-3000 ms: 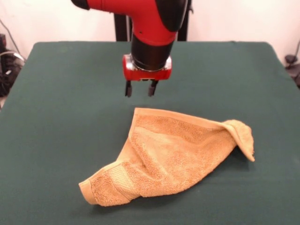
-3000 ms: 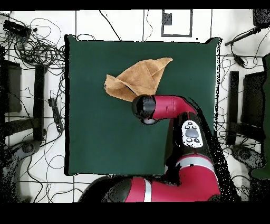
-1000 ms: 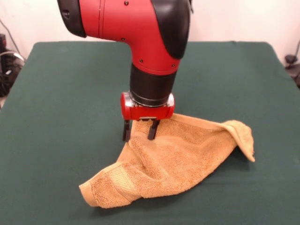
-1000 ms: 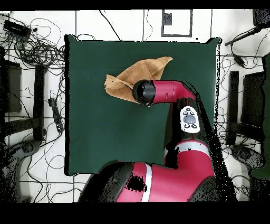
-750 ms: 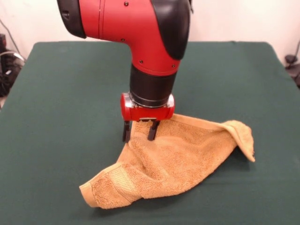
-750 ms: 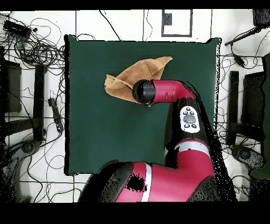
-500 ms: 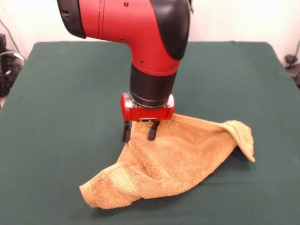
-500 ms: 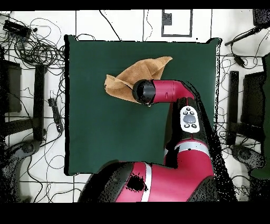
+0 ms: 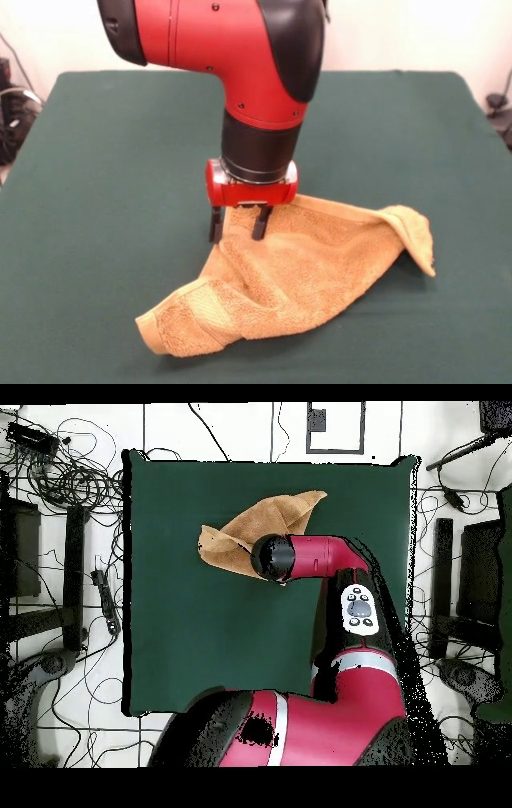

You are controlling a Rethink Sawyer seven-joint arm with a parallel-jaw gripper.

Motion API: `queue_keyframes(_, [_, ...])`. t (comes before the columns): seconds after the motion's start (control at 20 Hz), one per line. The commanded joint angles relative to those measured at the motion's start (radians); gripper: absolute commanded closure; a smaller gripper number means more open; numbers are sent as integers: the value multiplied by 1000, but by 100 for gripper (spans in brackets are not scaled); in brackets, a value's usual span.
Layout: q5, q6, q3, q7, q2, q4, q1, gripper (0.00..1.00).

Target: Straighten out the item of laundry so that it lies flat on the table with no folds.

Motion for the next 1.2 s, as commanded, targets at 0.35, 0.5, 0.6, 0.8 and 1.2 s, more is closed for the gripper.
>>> queue_keyframes(0.35, [-11,-149,81,120,97,4,19,0])
queue_keyframes(0.5, [-11,-142,83,114,84,17,18,0])
queue_keyframes(0.6, [-11,-151,91,110,62,43,13,0])
queue_keyframes(0.8, [0,-155,98,123,-19,141,8,0])
queue_keyframes(1.2, [27,-120,80,144,-107,237,13,0])
